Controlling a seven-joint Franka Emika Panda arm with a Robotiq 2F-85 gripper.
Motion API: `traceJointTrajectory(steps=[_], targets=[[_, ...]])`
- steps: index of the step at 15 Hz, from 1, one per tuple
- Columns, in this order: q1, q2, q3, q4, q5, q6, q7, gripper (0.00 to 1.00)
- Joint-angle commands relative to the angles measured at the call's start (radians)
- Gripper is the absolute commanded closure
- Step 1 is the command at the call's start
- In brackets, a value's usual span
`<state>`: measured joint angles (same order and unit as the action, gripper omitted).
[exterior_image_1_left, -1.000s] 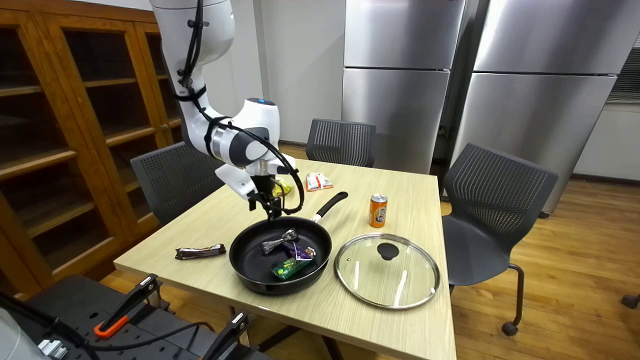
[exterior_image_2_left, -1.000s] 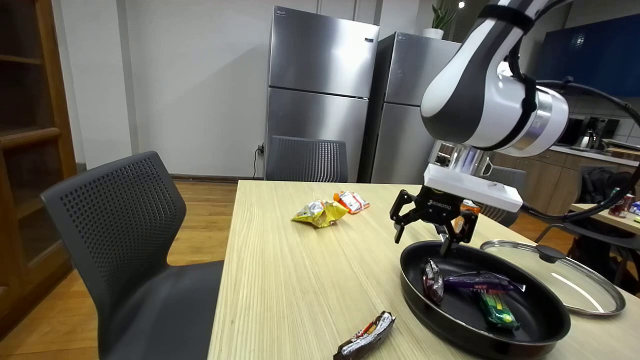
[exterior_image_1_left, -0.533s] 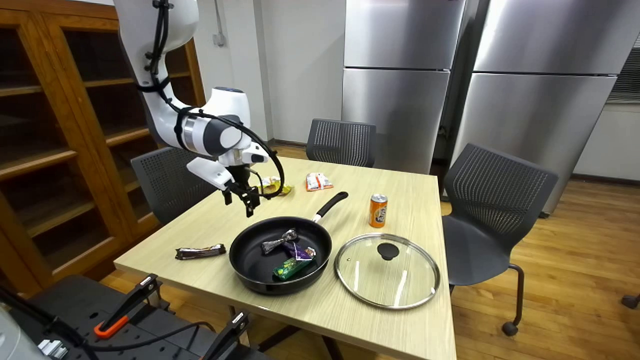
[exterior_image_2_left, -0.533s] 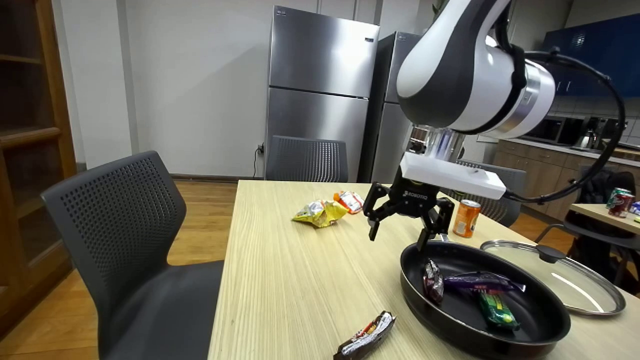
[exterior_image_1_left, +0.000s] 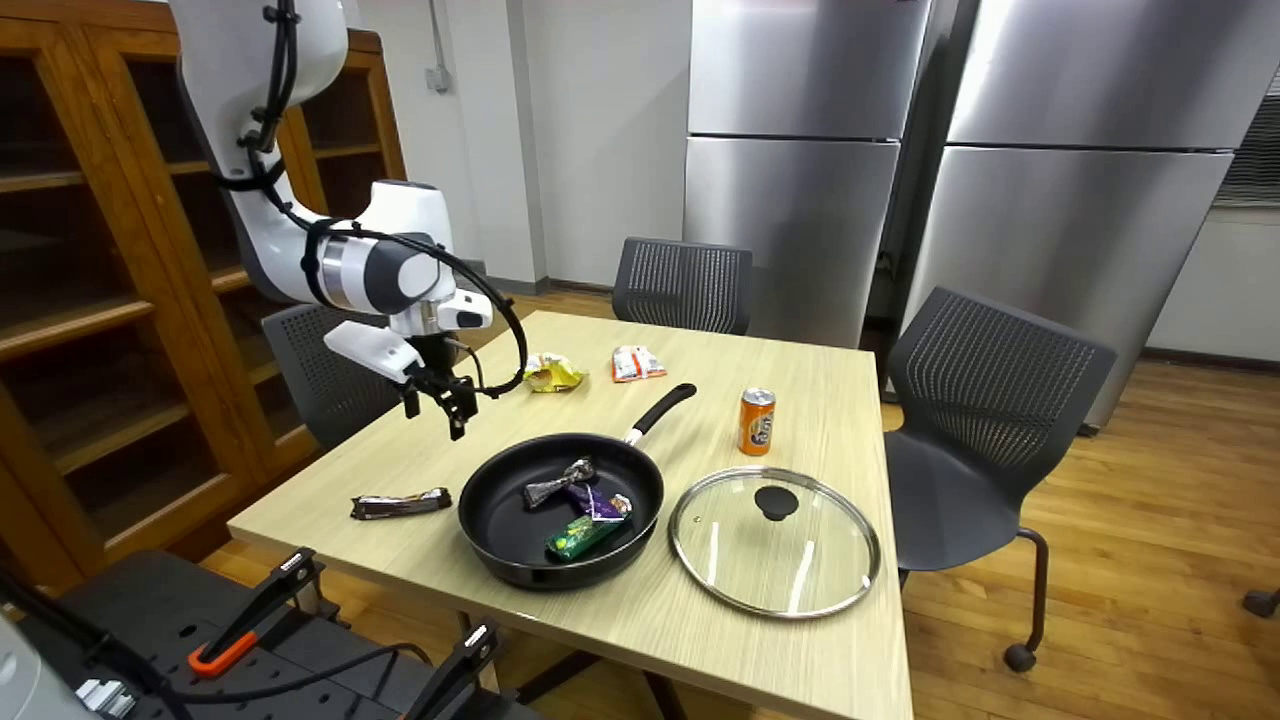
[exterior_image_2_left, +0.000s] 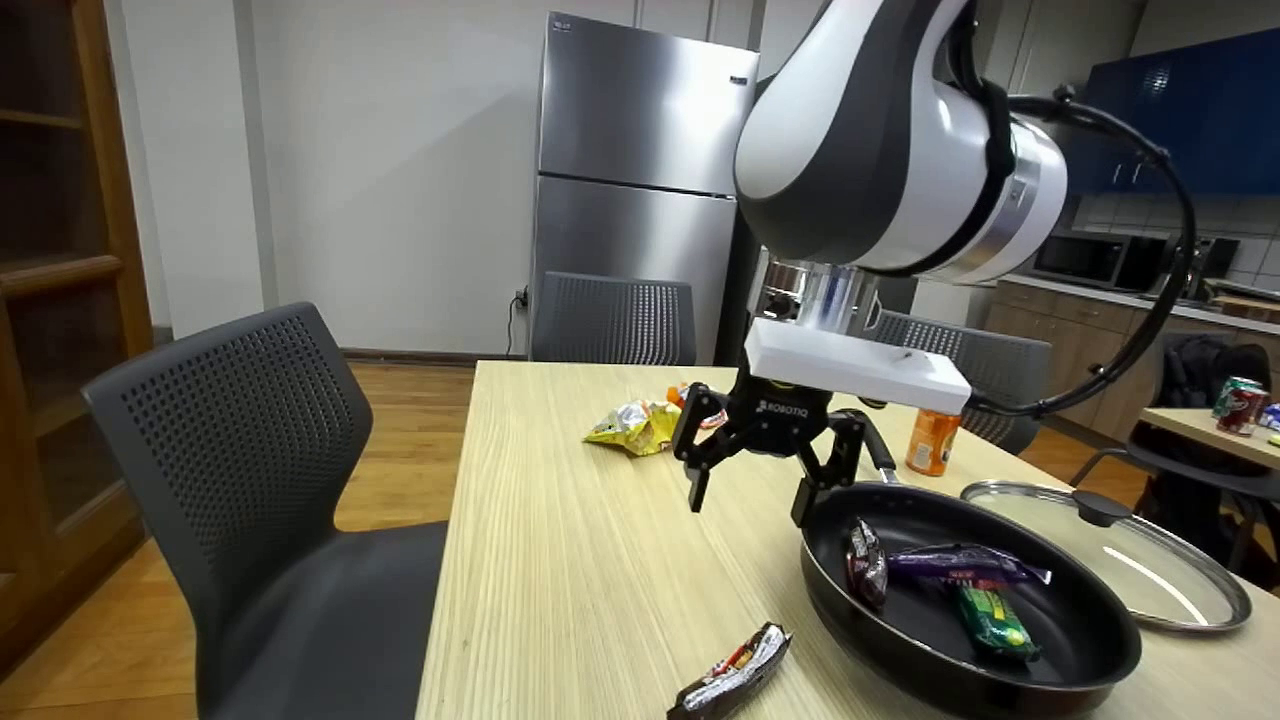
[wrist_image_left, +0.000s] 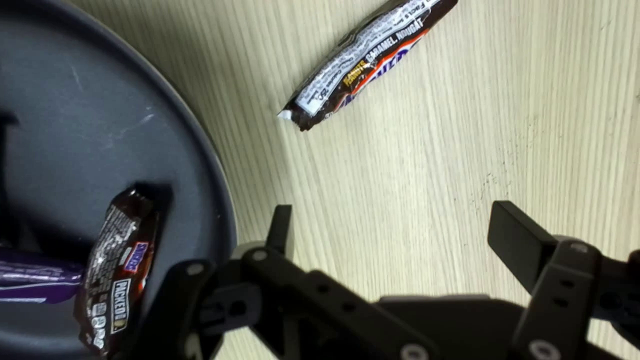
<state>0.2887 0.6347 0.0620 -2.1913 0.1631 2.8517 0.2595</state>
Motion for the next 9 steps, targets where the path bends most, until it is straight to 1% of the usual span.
traceJointTrajectory(steps=[1,9], targets=[[0.021,0.015,0.011,-0.001,0.007,-0.007,0.059,0.00],[0.013,0.089,0.069,-0.012,0.103,0.060,0.132,0.00]])
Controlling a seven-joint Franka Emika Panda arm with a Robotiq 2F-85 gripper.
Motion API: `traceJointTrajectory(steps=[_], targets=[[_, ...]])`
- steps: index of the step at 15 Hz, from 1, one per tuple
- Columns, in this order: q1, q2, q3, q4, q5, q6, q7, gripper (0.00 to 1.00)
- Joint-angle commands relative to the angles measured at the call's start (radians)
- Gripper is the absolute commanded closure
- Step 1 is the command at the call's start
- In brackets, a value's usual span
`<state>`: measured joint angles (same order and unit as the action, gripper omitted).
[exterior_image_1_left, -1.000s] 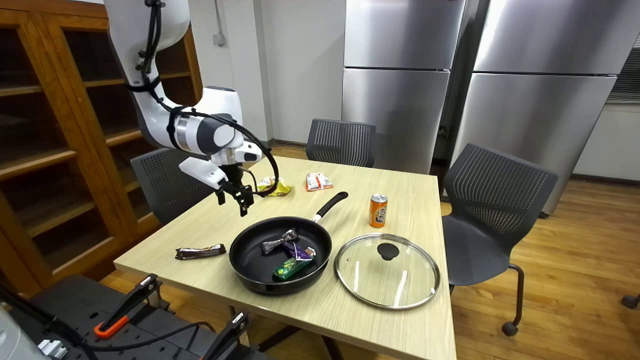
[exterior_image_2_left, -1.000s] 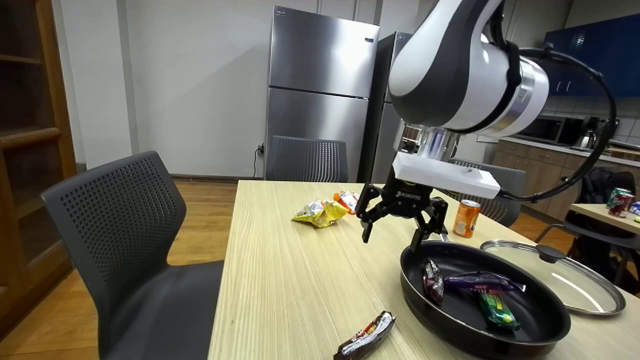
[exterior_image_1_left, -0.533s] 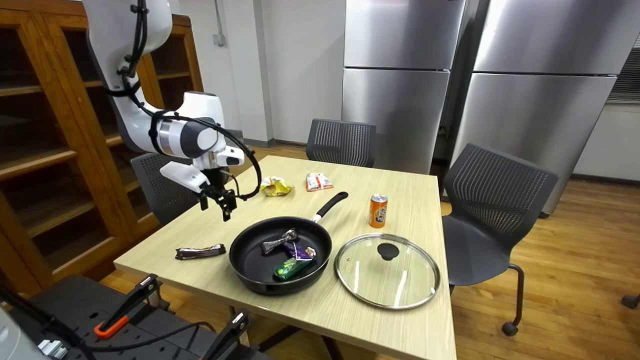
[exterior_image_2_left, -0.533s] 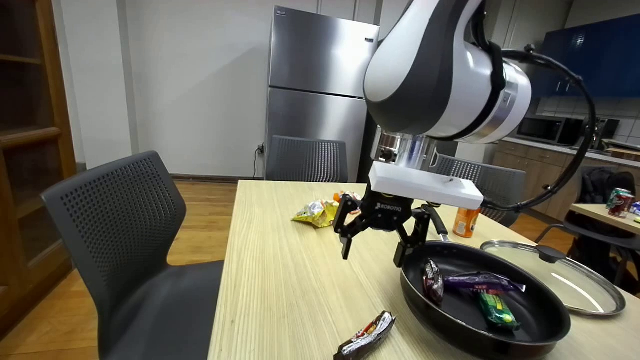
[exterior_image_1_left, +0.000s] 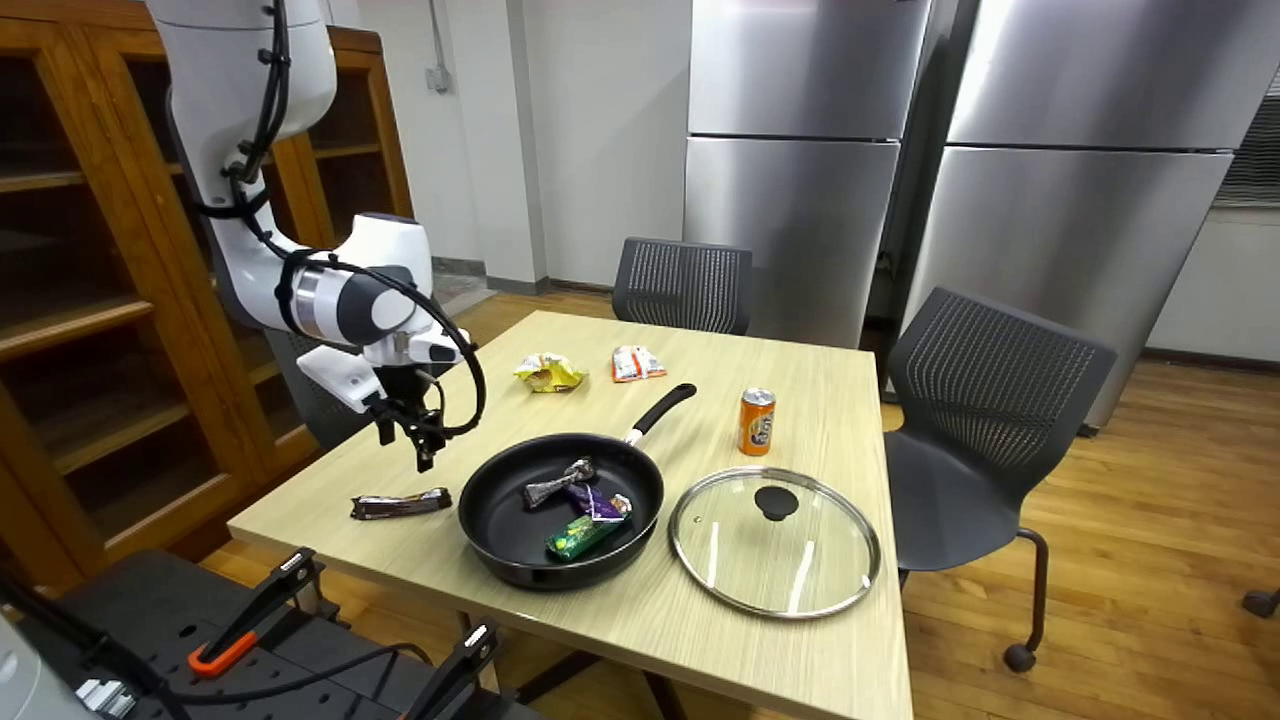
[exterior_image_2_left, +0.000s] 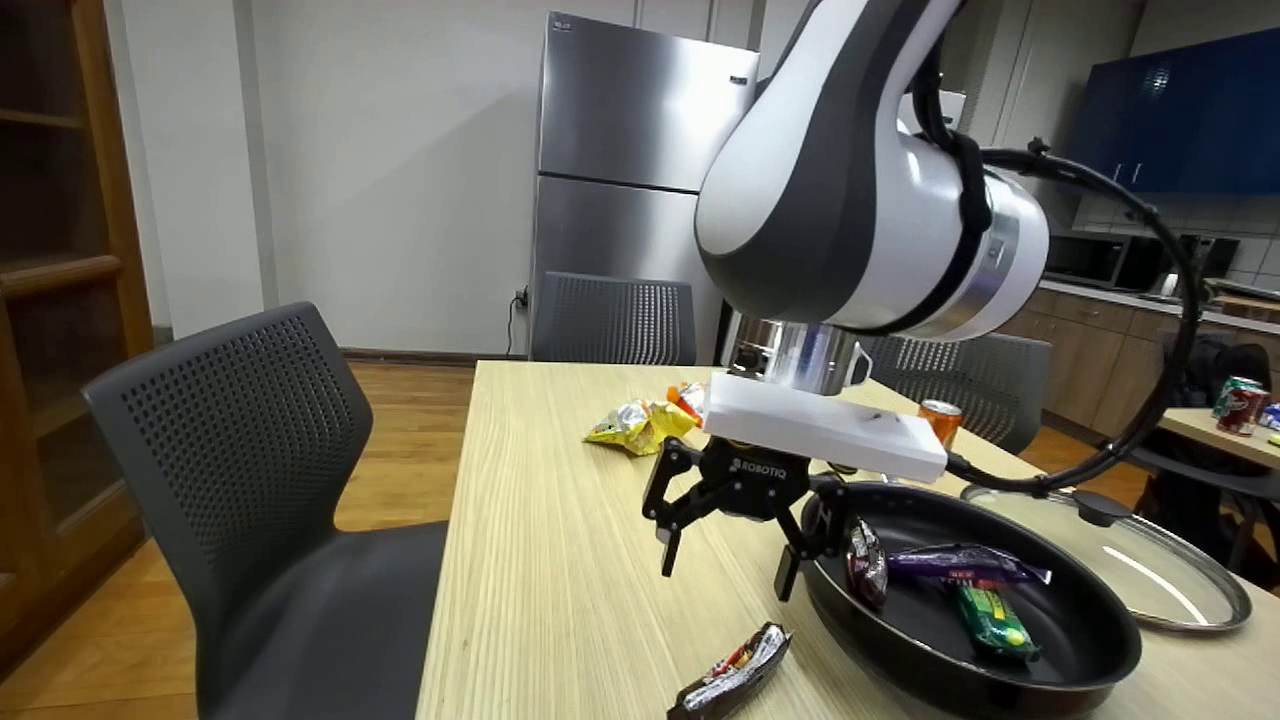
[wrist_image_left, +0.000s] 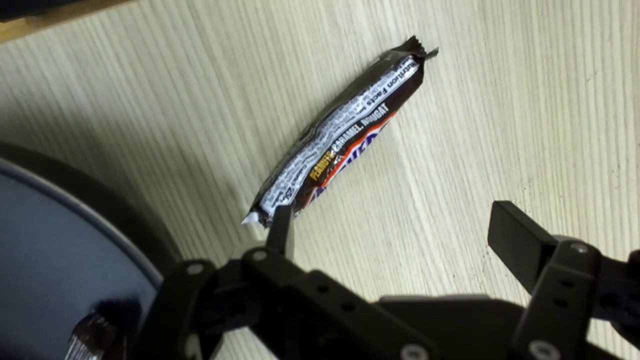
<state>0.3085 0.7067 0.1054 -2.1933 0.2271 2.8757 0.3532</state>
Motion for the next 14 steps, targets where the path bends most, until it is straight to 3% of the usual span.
traceJointTrajectory(steps=[1,14], targets=[[0.002,0.032,0.019,-0.005,0.047,0.045,0.052,0.00],[-0.051,0.128,0.073,0.022,0.133,0.085,0.048,0.00]])
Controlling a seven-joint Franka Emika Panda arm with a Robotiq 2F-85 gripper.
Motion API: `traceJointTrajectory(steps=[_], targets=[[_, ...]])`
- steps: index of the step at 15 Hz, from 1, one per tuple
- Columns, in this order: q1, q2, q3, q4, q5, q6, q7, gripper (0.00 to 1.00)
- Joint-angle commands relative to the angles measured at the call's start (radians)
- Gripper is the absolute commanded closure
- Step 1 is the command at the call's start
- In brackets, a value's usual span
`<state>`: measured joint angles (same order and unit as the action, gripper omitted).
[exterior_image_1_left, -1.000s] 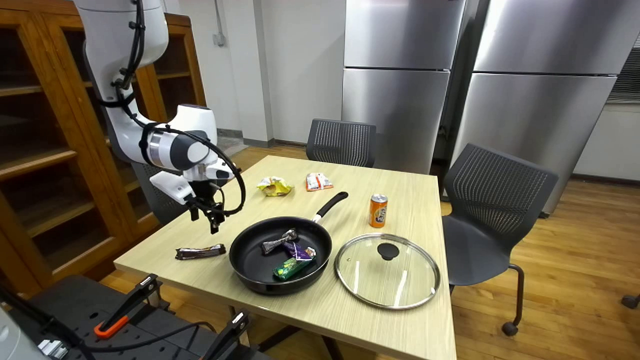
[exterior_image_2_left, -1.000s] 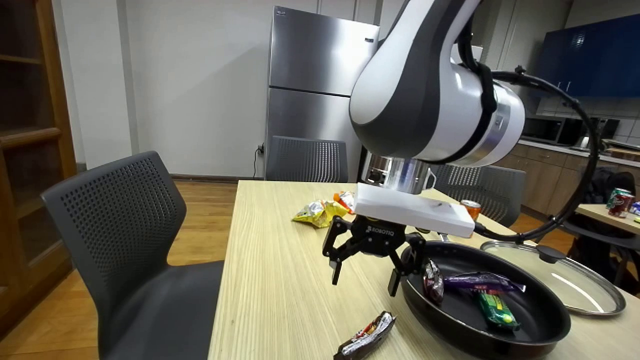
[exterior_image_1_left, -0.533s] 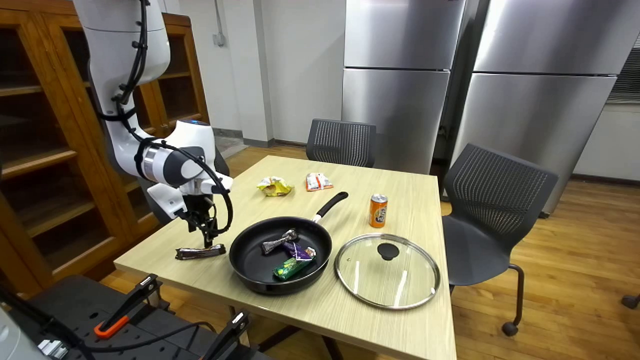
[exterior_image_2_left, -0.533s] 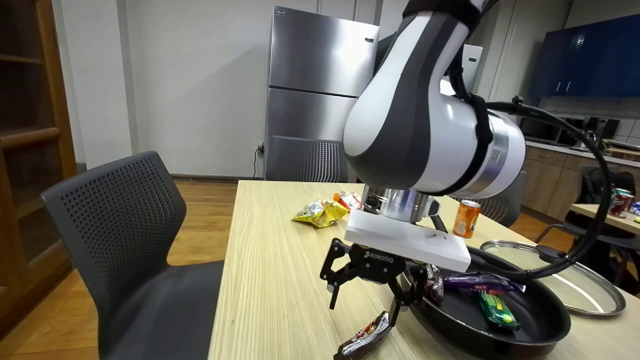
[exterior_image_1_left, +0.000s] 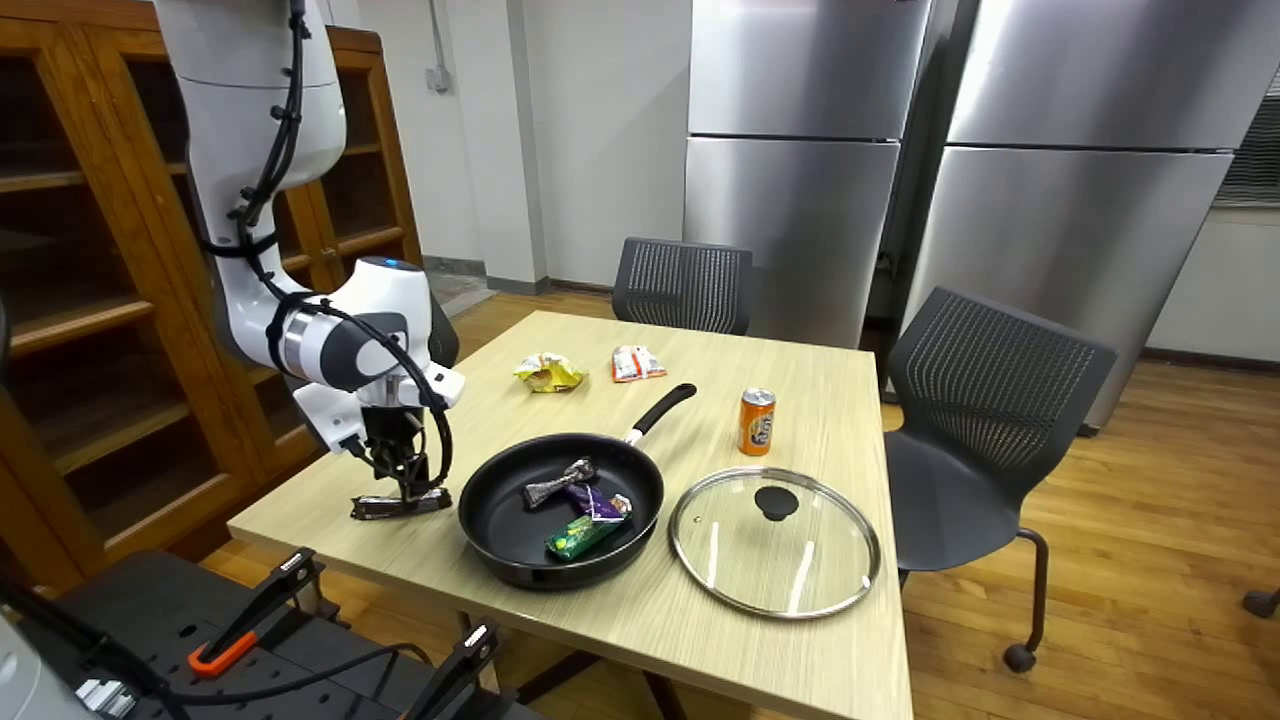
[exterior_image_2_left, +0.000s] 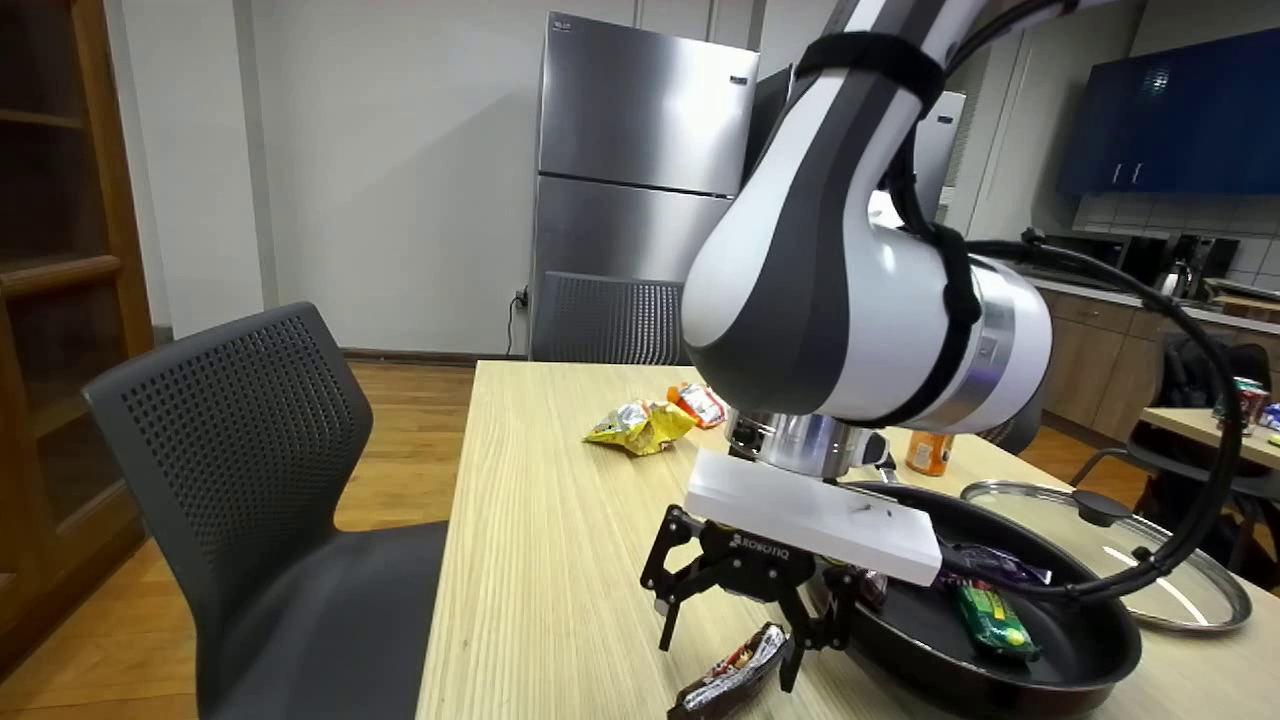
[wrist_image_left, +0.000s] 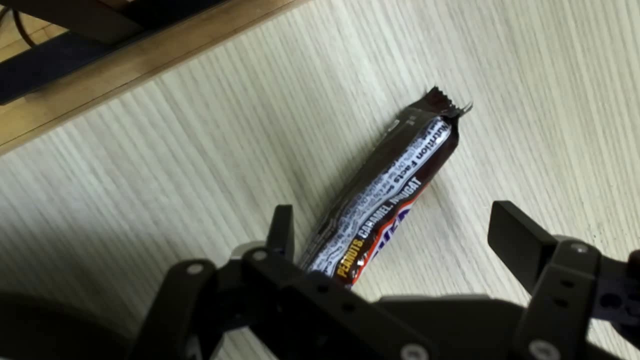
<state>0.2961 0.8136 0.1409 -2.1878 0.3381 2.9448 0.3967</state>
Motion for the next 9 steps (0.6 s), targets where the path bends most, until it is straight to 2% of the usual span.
traceJointTrajectory(steps=[1,8,9], targets=[[-0.046,0.029,0.044,0.020,0.025,0.020,0.001,0.00],[-0.074,0.064,0.058,0.039,0.028,0.038,-0.002,0.00],[-0.075,0.067,0.058,0.040,0.028,0.044,-0.002,0.25]])
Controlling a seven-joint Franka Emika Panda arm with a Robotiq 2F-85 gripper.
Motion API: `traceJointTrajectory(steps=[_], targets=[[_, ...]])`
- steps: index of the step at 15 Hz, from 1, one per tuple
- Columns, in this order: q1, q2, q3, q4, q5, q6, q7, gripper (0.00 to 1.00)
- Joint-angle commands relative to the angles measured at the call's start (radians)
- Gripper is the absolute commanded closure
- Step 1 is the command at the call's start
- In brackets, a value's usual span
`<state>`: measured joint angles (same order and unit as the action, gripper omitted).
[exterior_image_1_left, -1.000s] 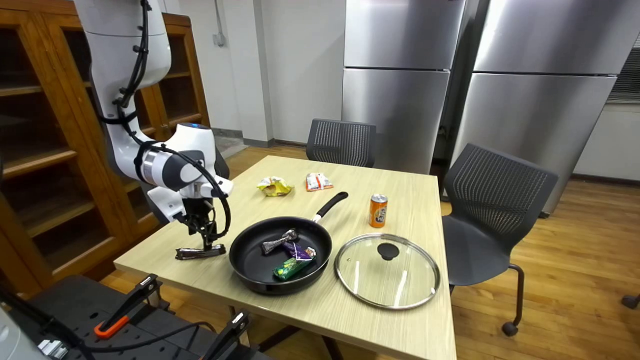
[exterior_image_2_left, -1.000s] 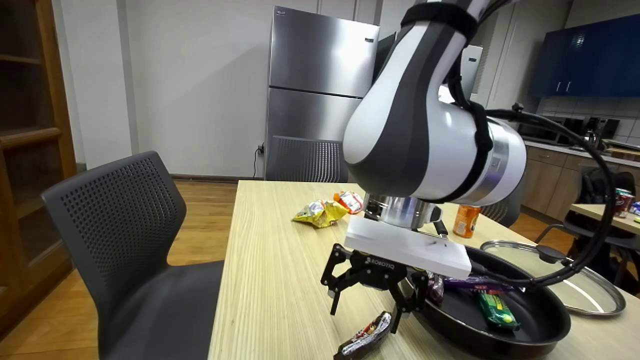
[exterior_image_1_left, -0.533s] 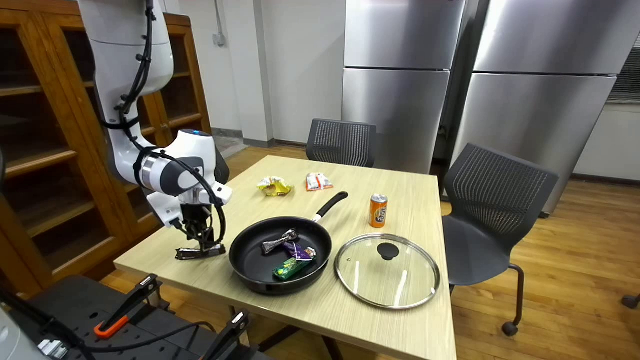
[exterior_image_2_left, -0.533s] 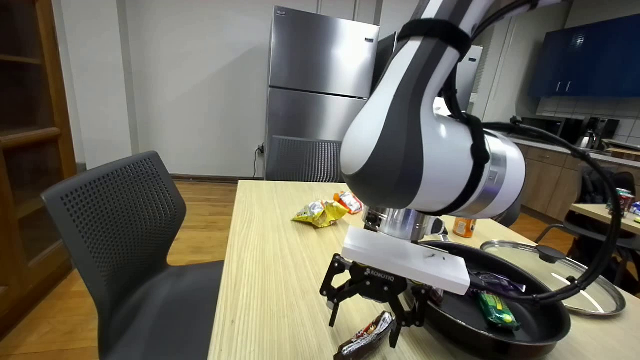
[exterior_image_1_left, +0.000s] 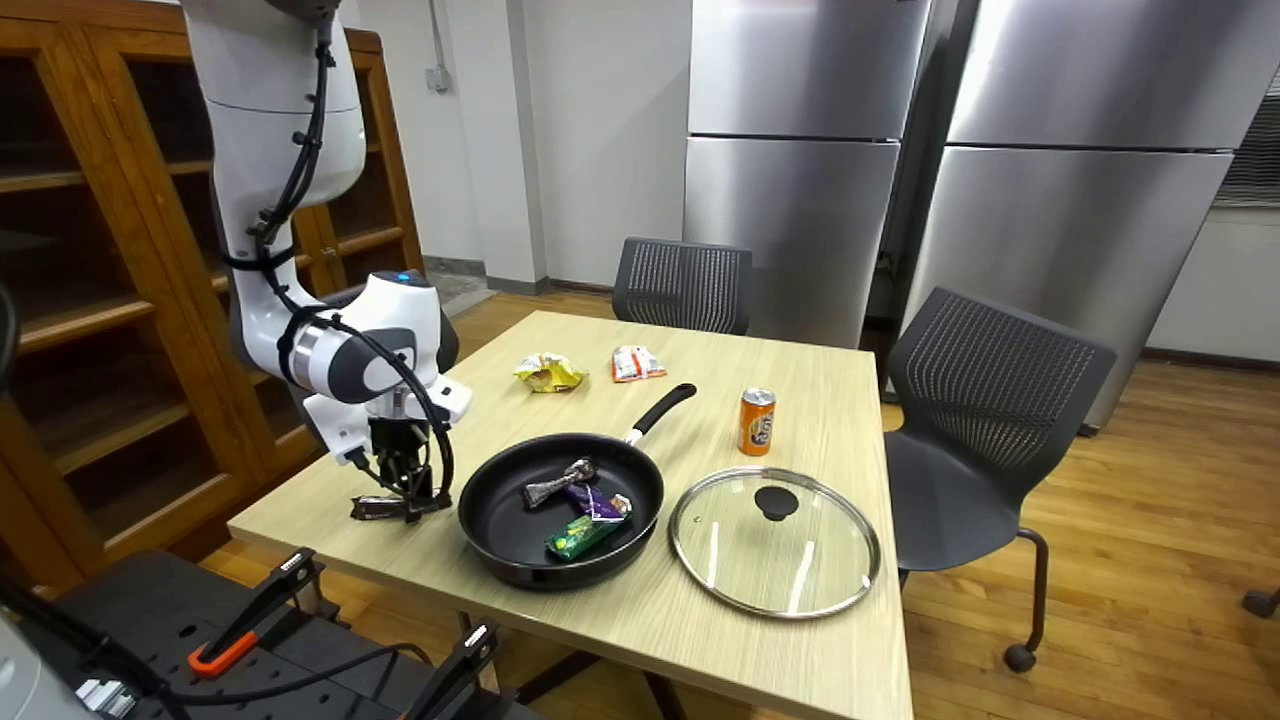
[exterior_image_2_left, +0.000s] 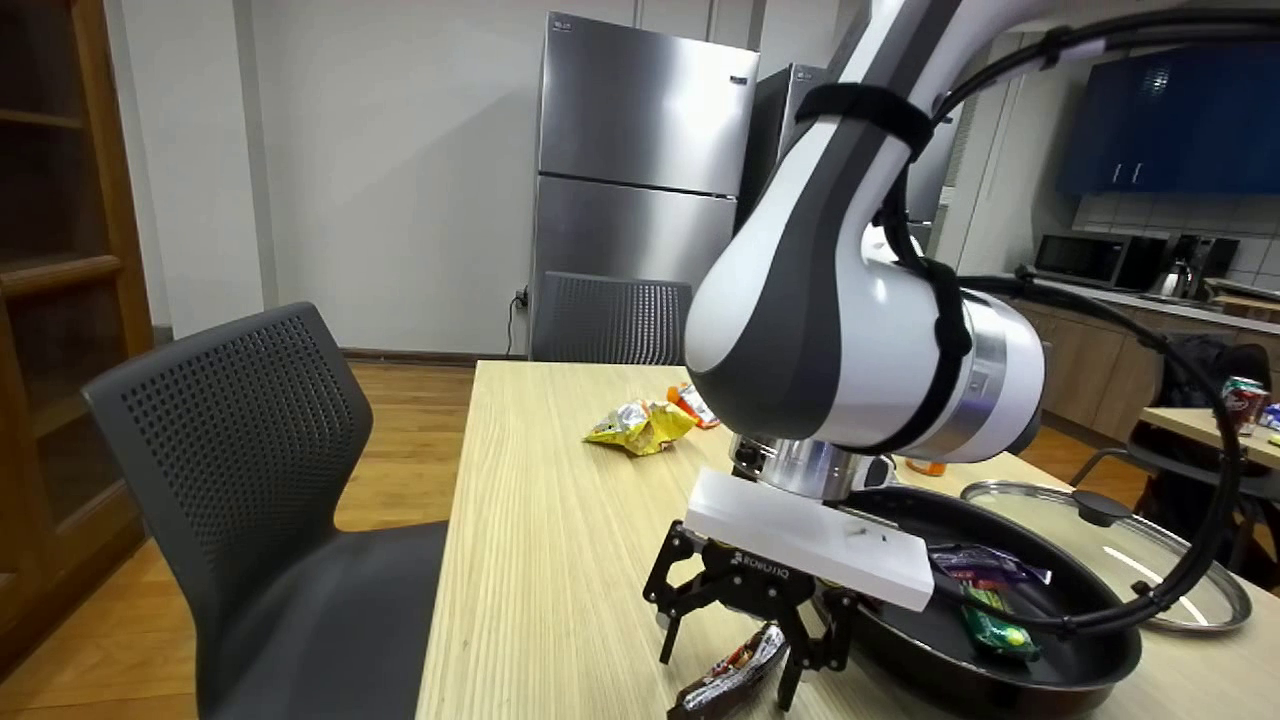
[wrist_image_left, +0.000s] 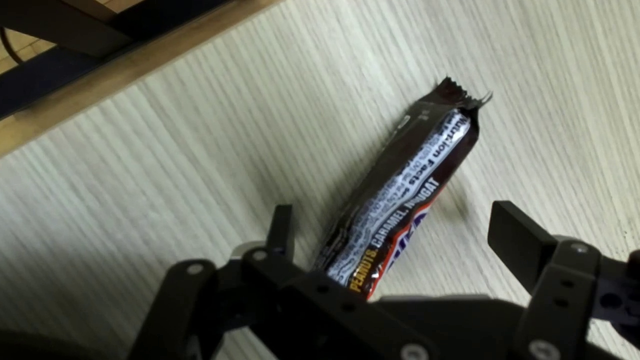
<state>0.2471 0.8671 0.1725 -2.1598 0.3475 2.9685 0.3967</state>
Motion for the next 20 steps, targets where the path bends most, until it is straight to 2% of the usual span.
traceJointTrajectory(steps=[1,10,12,13,17,20], targets=[[-0.028,0.016,0.028,0.012,0.018,0.024,-0.003,0.26],[-0.032,0.002,0.033,-0.006,0.016,0.051,-0.003,0.95],[-0.022,-0.008,0.031,-0.012,0.012,0.060,-0.001,1.00],[-0.018,-0.014,0.029,-0.017,0.011,0.064,-0.001,0.96],[0.018,-0.072,0.005,-0.070,0.007,0.110,0.010,0.96],[0.067,-0.131,-0.037,-0.120,0.005,0.137,0.025,0.96]])
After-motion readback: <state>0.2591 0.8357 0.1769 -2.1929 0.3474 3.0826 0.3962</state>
